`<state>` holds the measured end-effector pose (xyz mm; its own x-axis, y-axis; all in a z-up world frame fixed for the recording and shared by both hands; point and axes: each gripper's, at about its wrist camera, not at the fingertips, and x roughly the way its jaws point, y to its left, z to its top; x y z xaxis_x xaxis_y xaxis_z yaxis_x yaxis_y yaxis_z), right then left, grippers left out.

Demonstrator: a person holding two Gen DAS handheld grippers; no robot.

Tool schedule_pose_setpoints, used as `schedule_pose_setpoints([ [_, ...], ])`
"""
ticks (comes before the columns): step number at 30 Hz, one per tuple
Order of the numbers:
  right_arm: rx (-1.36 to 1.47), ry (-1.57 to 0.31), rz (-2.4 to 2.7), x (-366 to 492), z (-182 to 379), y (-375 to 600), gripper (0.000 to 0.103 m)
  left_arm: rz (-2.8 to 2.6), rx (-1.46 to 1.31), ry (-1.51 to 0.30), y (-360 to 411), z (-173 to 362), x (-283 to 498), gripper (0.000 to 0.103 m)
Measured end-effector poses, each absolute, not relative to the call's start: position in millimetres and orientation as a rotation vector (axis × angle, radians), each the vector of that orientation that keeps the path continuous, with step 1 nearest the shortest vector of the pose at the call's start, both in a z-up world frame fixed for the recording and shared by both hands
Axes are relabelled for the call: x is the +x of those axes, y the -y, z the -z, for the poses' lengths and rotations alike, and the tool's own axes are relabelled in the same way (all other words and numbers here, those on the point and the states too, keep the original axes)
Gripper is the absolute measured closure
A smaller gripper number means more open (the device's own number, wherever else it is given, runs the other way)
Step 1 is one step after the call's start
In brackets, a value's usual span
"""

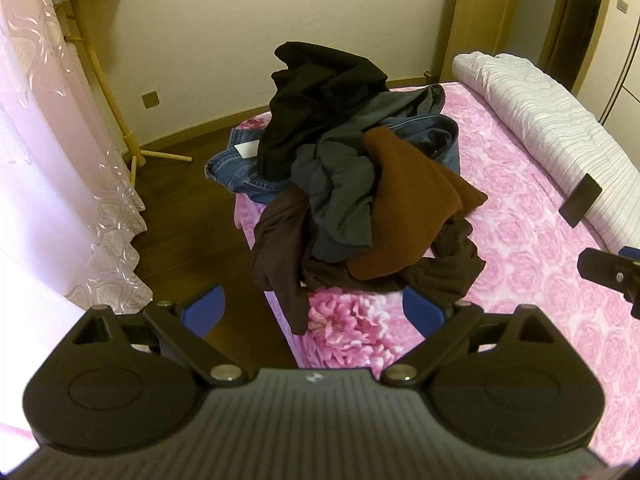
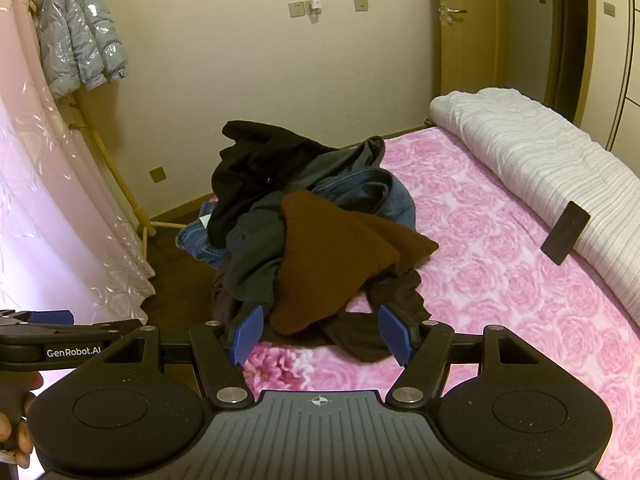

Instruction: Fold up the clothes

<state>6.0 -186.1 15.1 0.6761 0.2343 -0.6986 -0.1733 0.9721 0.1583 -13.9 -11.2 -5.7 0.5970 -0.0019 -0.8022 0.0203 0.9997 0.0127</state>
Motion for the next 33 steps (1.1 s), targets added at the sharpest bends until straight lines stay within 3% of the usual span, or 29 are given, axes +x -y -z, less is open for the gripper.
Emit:
schedule_pose_setpoints([
  [20, 0.044, -0.852, -0.263, 15, 12, 203, 0.037, 0.013, -0.017, -1.001, 17, 38, -27, 0.008],
  [33, 0.045, -0.964, -0.199, 122, 61, 155, 0.037, 0.121, 0.058, -1.078, 3, 110, 104, 0.008],
])
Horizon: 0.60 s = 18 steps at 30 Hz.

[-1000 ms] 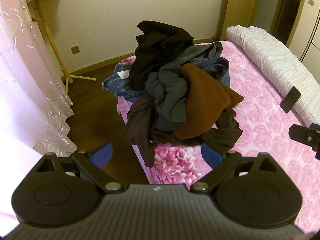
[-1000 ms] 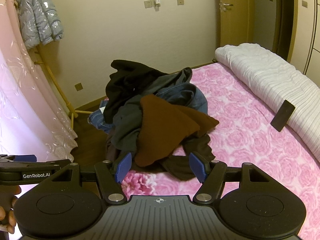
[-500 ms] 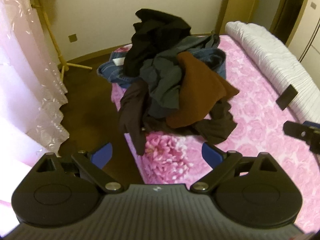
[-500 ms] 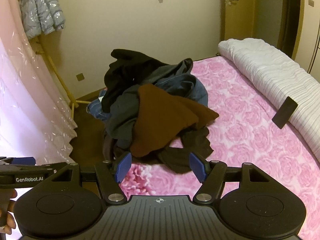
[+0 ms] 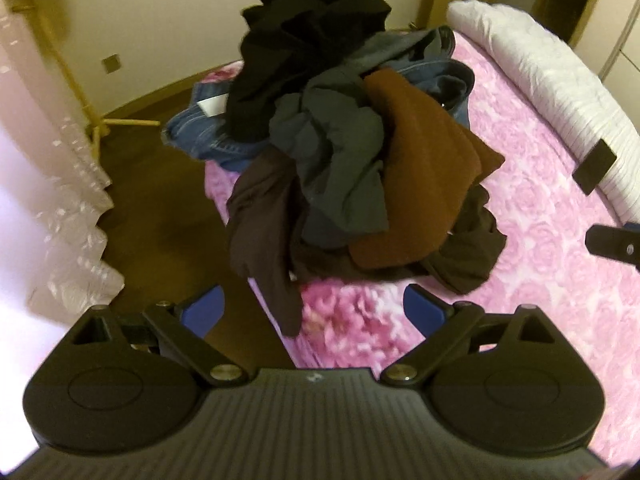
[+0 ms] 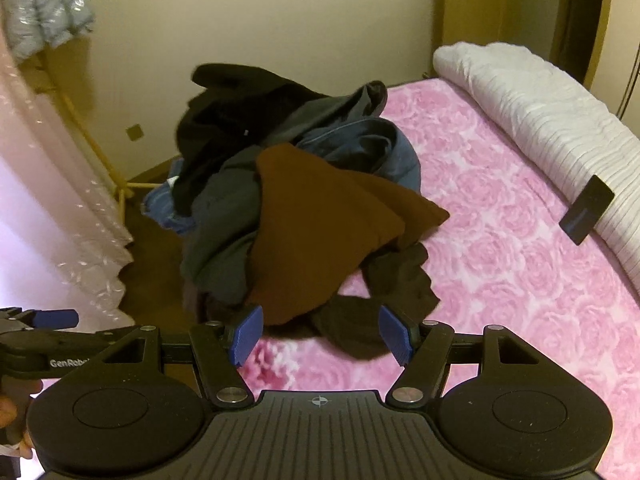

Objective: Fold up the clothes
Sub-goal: 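Reach into the pile and grasp the black garment with both grippers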

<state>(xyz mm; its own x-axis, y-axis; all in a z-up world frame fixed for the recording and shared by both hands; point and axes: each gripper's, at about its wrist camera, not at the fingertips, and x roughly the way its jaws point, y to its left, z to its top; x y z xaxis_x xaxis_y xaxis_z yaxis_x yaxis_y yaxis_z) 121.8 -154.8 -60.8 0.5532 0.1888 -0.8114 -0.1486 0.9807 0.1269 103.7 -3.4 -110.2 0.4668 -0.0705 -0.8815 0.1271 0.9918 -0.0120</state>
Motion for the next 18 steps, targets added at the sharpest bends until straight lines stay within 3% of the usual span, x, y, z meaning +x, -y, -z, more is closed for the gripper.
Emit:
schedule_pose_setpoints([
  [8, 0.015, -0.985, -0.343, 212, 96, 79, 0.037, 0.300, 0.157, -1.007, -7, 156, 175, 0.014],
  [10, 0.003, -0.993, -0.395, 229, 107, 58, 0.037, 0.348, 0.174, -0.969, -5, 170, 181, 0.016],
  [13, -0.024, -1.003, -0.480, 252, 126, 35, 0.037, 0.406, 0.218, -0.904, 1, 191, 183, 0.027],
  [18, -0.103, -1.021, -0.549, 291, 156, 3, 0.037, 0.498, 0.288, -0.794, 4, 222, 178, 0.028],
])
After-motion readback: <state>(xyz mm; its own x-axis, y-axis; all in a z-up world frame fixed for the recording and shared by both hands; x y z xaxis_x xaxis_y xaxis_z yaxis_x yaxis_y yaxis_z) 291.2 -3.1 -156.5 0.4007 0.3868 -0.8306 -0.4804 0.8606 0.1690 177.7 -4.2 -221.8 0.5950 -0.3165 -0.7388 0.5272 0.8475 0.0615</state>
